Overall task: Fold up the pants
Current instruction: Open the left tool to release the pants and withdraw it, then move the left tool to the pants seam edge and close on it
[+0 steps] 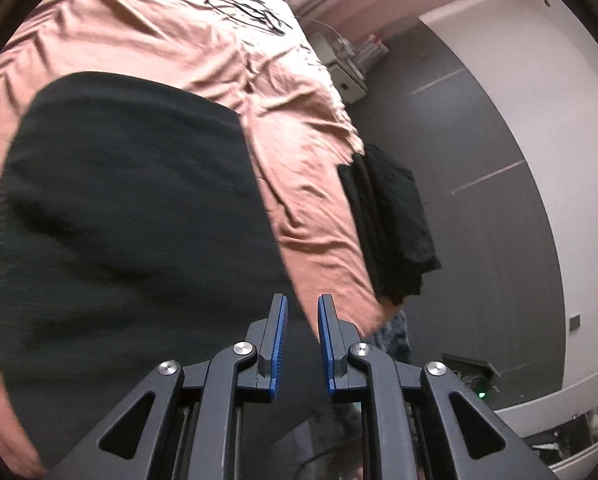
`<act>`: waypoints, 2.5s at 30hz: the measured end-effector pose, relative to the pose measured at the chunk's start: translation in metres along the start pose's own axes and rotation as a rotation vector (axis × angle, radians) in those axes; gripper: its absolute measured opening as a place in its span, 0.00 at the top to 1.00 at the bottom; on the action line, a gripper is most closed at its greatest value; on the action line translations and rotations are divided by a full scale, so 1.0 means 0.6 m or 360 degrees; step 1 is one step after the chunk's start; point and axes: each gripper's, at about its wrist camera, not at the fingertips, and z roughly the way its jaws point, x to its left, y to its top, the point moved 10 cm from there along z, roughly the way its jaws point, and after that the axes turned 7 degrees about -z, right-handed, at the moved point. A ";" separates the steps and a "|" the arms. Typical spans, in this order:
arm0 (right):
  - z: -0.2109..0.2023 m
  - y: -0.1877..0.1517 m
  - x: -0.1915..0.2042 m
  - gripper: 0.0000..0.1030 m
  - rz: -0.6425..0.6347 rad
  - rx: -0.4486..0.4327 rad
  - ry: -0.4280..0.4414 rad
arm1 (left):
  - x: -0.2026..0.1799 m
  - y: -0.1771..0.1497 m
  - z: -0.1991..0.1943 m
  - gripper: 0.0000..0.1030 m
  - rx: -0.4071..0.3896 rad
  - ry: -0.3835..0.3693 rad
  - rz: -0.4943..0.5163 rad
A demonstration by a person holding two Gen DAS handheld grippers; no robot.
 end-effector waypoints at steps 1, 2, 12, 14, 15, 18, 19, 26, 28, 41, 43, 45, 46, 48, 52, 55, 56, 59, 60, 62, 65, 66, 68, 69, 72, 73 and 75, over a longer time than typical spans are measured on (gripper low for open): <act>0.000 0.000 0.004 0.18 -0.0003 0.0000 0.0017 | 0.010 0.003 -0.007 0.84 -0.0014 0.0021 -0.0009; 0.001 -0.001 0.010 0.18 -0.0011 0.0003 0.0030 | 0.020 0.006 -0.012 0.84 -0.0028 0.0042 -0.0017; 0.037 -0.004 0.044 0.44 -0.0025 0.0043 0.0071 | 0.126 0.010 -0.088 0.59 -0.0158 0.0200 -0.0128; 0.048 -0.006 0.045 0.52 -0.0012 0.0066 0.0075 | 0.147 0.006 -0.099 0.58 -0.0168 0.0227 -0.0158; 0.053 -0.007 0.046 0.59 -0.0006 0.0071 0.0079 | 0.155 0.004 -0.105 0.58 -0.0174 0.0233 -0.0171; 0.062 -0.010 0.056 0.82 -0.0003 0.0074 0.0096 | 0.181 -0.001 -0.119 0.58 -0.0192 0.0257 -0.0206; 0.066 -0.010 0.055 0.83 0.0003 0.0079 0.0080 | 0.192 -0.004 -0.123 0.58 -0.0196 0.0269 -0.0220; 0.056 -0.026 0.070 0.91 -0.0010 0.0087 0.0046 | 0.235 -0.018 -0.133 0.58 -0.0213 0.0304 -0.0281; 0.050 -0.034 0.072 0.92 -0.0007 0.0095 0.0045 | 0.247 -0.022 -0.137 0.58 -0.0212 0.0314 -0.0292; 0.063 -0.028 0.047 0.81 0.0005 0.0142 -0.0025 | 0.279 -0.051 -0.136 0.58 -0.0208 0.0333 -0.0351; 0.068 -0.019 0.043 0.69 -0.0002 0.0143 -0.0043 | 0.285 -0.061 -0.133 0.58 -0.0183 0.0320 -0.0366; 0.075 -0.012 0.037 0.62 -0.0007 0.0135 -0.0046 | 0.290 -0.066 -0.129 0.58 -0.0167 0.0312 -0.0377; 0.080 -0.010 0.035 0.61 -0.0011 0.0142 -0.0043 | 0.293 -0.068 -0.127 0.58 -0.0158 0.0310 -0.0378; 0.092 -0.010 0.029 0.54 -0.0009 0.0166 -0.0032 | 0.293 -0.067 -0.124 0.58 -0.0161 0.0295 -0.0386; 0.107 -0.006 0.021 0.51 -0.0005 0.0190 0.0003 | 0.295 -0.061 -0.114 0.58 -0.0155 0.0291 -0.0410; 0.119 -0.003 0.018 0.51 0.0004 0.0214 0.0050 | 0.298 -0.054 -0.104 0.58 -0.0150 0.0285 -0.0426; 0.123 -0.001 0.018 0.51 0.0001 0.0224 0.0066 | 0.297 -0.052 -0.101 0.58 -0.0151 0.0283 -0.0430; 0.142 0.003 0.018 0.47 -0.0025 0.0269 0.0083 | 0.301 -0.045 -0.090 0.57 -0.0156 0.0257 -0.0457; 0.149 0.005 0.019 0.46 -0.0028 0.0291 0.0095 | 0.299 -0.042 -0.087 0.57 -0.0158 0.0245 -0.0463; 0.167 0.009 0.019 0.45 -0.0035 0.0336 0.0115 | 0.299 -0.036 -0.081 0.56 -0.0164 0.0226 -0.0473; 0.189 0.018 0.015 0.44 -0.0024 0.0376 0.0134 | 0.298 -0.029 -0.074 0.56 -0.0176 0.0189 -0.0487; 0.195 0.020 0.015 0.44 -0.0017 0.0392 0.0150 | 0.298 -0.027 -0.074 0.56 -0.0178 0.0182 -0.0494; 0.207 0.021 0.014 0.44 -0.0016 0.0427 0.0158 | 0.298 -0.021 -0.075 0.58 -0.0183 0.0190 -0.0484; 0.209 0.020 0.015 0.44 -0.0018 0.0443 0.0161 | 0.297 -0.021 -0.078 0.61 -0.0187 0.0196 -0.0468; 0.207 0.017 0.022 0.44 -0.0036 0.0464 0.0178 | 0.286 -0.020 -0.092 0.70 -0.0211 0.0153 -0.0437; 0.210 0.018 0.024 0.45 -0.0029 0.0464 0.0183 | 0.282 -0.018 -0.100 0.72 -0.0219 0.0112 -0.0445; 0.211 0.018 0.027 0.47 -0.0022 0.0461 0.0191 | 0.279 -0.018 -0.114 0.73 -0.0232 0.0082 -0.0442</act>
